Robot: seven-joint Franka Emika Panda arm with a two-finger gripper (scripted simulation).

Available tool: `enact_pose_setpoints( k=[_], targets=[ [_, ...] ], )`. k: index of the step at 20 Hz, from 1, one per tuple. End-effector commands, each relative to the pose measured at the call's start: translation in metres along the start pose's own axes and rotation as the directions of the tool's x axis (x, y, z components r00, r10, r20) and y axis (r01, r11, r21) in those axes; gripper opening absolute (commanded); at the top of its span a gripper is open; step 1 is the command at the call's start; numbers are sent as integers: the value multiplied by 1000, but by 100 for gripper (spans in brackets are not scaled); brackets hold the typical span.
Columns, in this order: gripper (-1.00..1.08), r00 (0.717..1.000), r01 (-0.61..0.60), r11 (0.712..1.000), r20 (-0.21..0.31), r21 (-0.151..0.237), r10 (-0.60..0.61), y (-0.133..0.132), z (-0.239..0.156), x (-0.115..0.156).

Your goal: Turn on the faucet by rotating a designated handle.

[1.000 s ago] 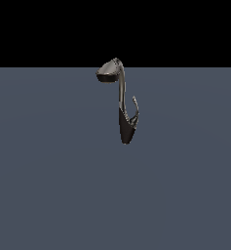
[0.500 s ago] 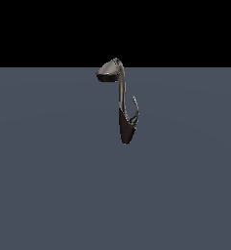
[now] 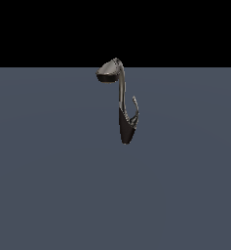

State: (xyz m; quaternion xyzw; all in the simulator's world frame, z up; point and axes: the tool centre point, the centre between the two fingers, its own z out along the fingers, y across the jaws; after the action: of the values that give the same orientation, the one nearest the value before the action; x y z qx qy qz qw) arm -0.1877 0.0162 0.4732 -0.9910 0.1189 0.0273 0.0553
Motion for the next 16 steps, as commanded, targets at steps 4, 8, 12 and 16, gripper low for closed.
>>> enact_pose_setpoints(
  k=[4, 8, 12, 16],
  targets=[
    [-100, 986, -157, 986, 58, 54, 154, -9, 21, 38],
    [-100, 959, -274, 958, 106, 88, 264, -12, 38, 67],
    [-100, 914, -392, 913, 159, 116, 372, -12, 57, 97],
    [-100, 853, -508, 850, 217, 139, 474, -10, 77, 127]
  ],
)
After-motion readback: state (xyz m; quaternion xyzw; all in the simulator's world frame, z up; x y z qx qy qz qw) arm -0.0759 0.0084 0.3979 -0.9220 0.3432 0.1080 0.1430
